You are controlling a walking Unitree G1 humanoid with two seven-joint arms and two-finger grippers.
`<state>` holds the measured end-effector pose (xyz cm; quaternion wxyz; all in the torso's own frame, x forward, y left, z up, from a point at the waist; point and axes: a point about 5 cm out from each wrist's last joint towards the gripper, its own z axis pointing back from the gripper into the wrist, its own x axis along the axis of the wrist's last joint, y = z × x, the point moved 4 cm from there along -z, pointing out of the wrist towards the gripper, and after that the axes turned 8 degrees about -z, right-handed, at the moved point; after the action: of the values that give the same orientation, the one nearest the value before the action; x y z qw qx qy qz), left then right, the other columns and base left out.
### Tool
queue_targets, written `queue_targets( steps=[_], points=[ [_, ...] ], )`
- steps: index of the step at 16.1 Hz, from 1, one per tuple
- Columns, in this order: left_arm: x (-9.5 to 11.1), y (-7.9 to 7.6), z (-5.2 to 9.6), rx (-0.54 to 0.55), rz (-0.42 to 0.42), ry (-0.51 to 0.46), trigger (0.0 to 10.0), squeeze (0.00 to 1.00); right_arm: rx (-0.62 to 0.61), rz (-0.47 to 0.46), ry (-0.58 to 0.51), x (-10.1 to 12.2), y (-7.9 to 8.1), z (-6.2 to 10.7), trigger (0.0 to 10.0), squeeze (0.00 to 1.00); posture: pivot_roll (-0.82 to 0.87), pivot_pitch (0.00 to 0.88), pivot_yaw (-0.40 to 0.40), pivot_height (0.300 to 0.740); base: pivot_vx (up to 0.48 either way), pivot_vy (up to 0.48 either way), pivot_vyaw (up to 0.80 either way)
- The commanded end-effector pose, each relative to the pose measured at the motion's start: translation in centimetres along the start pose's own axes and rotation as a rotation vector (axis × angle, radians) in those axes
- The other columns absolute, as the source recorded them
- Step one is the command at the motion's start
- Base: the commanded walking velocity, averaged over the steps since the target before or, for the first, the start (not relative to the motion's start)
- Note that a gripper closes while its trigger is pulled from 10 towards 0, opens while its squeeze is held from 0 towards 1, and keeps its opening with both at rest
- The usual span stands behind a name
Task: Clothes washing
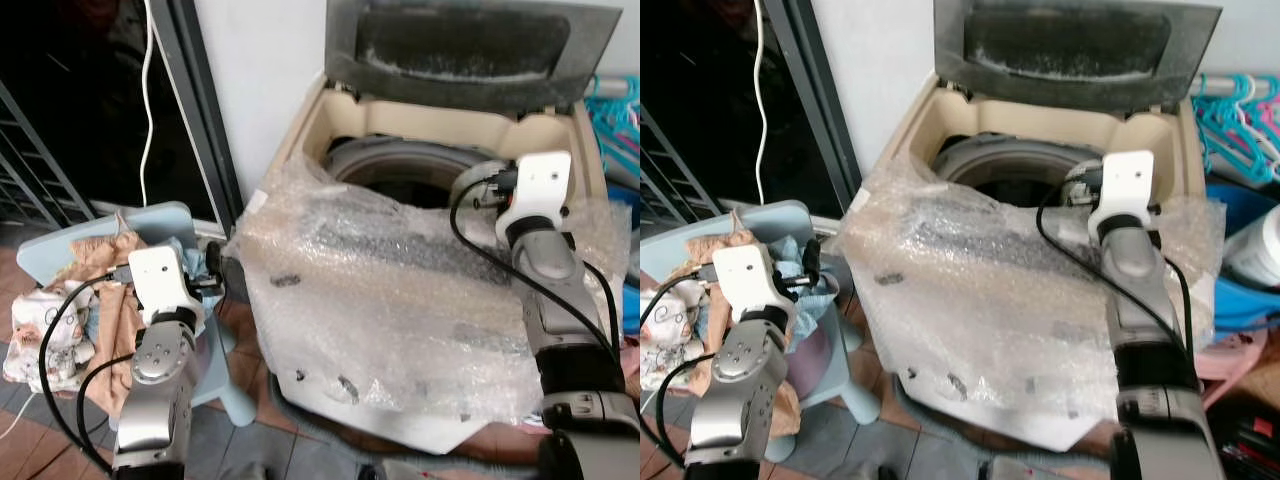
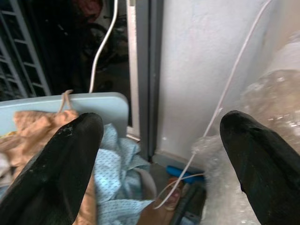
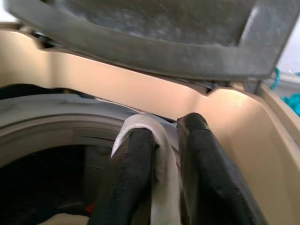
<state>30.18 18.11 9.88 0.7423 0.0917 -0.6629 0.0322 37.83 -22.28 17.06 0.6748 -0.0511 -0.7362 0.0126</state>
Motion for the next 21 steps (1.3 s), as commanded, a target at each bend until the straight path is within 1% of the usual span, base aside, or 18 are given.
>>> queue_targets(
  steps=[1, 2, 3, 4, 5, 6, 7, 8, 9, 10, 12, 13, 15, 16, 17, 18, 20, 21],
  points=[
    [-0.2, 0.1, -0.3, 0.011, -0.022, 0.021, 10.0, 0.0, 0.085, -0.016, 0.001, -0.4, 2.4, 0.8, 10.0, 1.0, -0.02, 0.0, 0.074, 0.74, 0.0, 0.0, 0.0],
    [0.0, -0.3, -0.4, -0.002, -0.024, 0.011, 10.0, 0.0, 0.111, -0.004, -0.04, 0.2, 3.0, 1.6, 10.0, 1.0, -0.02, 0.0, 0.071, 0.74, 0.0, 0.0, 0.0],
    [0.5, -0.9, -0.3, -0.035, -0.034, -0.018, 10.0, 0.0, 0.157, 0.016, -0.103, 1.0, 4.2, 3.0, 10.0, 1.0, -0.03, 0.0, 0.069, 0.74, 0.0, 0.0, 0.0],
    [0.6, -1.0, -0.3, -0.037, -0.034, -0.022, 10.0, 0.0, 0.162, 0.014, -0.111, 1.1, 4.5, 3.3, 10.0, 1.0, -0.03, 0.0, 0.069, 0.74, 0.0, 0.0, 0.0],
    [0.6, -1.1, -0.3, -0.044, -0.028, -0.025, 10.0, 0.0, 0.163, 0.016, -0.167, 1.9, 5.3, 3.9, 10.0, 1.0, -0.03, 0.0, 0.07, 0.74, 0.0, 0.0, 0.0],
    [0.6, -1.2, -0.3, -0.047, -0.027, -0.025, 10.0, 0.0, 0.161, 0.025, -0.186, 2.2, 5.5, 4.0, 10.0, 1.0, -0.03, 0.0, 0.07, 0.74, 0.0, 0.0, 0.0],
    [0.6, -1.2, -0.3, -0.051, -0.026, -0.023, 10.0, 0.0, 0.156, 0.055, -0.226, 3.0, 5.9, 4.1, 10.0, 1.0, -0.03, 0.0, 0.074, 0.74, 0.0, 0.0, 0.0],
    [0.6, -1.3, -0.3, -0.053, -0.024, -0.022, 10.0, 0.0, 0.143, 0.102, -0.287, 4.3, 6.2, 4.0, 10.0, 1.0, -0.03, 0.0, 0.075, 0.74, 0.0, 0.0, 0.0],
    [0.6, -1.3, -0.3, -0.053, -0.023, -0.021, 10.0, 0.0, 0.141, 0.114, -0.302, 4.6, 6.2, 4.0, 10.0, 1.0, -0.03, 0.0, 0.075, 0.74, 0.0, 0.0, 0.0],
    [0.6, -1.4, -0.4, -0.055, -0.025, -0.021, 10.0, 0.0, 0.127, 0.146, -0.338, 5.5, 6.1, 3.6, 10.0, 1.0, -0.03, 0.0, 0.077, 0.74, 0.0, 0.0, 0.0],
    [0.6, -1.4, -0.5, -0.058, -0.028, -0.022, 10.0, 0.0, 0.1, 0.163, -0.376, 6.7, 5.8, 3.1, 10.0, 1.0, -0.03, 0.0, 0.076, 0.74, 0.0, 0.0, 0.0],
    [0.7, -1.5, -0.5, -0.059, -0.026, -0.025, 10.0, 0.0, 0.081, 0.149, -0.42, 8.6, 5.3, 2.0, 10.0, 1.0, -0.03, 0.0, 0.074, 0.74, 0.0, 0.0, 0.0],
    [0.7, -1.5, -0.5, -0.057, -0.024, -0.028, 10.0, 0.0, 0.082, 0.15, -0.429, 9.0, 5.3, 2.0, 10.0, 1.0, -0.03, 0.0, 0.071, 0.74, 0.0, 0.0, 0.0],
    [0.8, -1.6, -0.5, -0.055, -0.025, -0.031, 10.0, 0.0, 0.101, 0.152, -0.423, 8.9, 5.6, 2.0, 10.0, 1.0, -0.03, 0.0, 0.065, 0.74, 0.0, 0.0, 0.0],
    [0.8, -1.6, -0.5, -0.058, -0.025, -0.032, 10.0, 0.0, 0.138, 0.15, -0.399, 8.6, 6.0, 1.9, 10.0, 1.0, -0.03, 0.0, 0.065, 0.74, 0.0, 0.0, 0.0],
    [0.8, -1.8, -0.4, -0.071, -0.03, -0.035, 10.0, 0.0, 0.234, 0.177, -0.334, 7.6, 7.3, 1.9, 10.0, 1.0, -0.03, 0.0, 0.065, 0.74, 0.0, 0.0, 0.0],
    [0.8, -1.9, -0.4, -0.077, -0.031, -0.036, 10.0, 0.0, 0.265, 0.197, -0.306, 7.3, 7.6, 1.9, 10.0, 1.0, -0.03, 0.0, 0.066, 0.74, 0.0, 0.0, 0.0],
    [0.8, -2.0, -0.4, -0.079, -0.029, -0.036, 10.0, 0.0, 0.253, 0.191, -0.314, 8.1, 6.8, 1.9, 10.0, 1.0, -0.03, 0.0, 0.066, 0.74, 0.0, 0.0, 0.0]
  ],
)
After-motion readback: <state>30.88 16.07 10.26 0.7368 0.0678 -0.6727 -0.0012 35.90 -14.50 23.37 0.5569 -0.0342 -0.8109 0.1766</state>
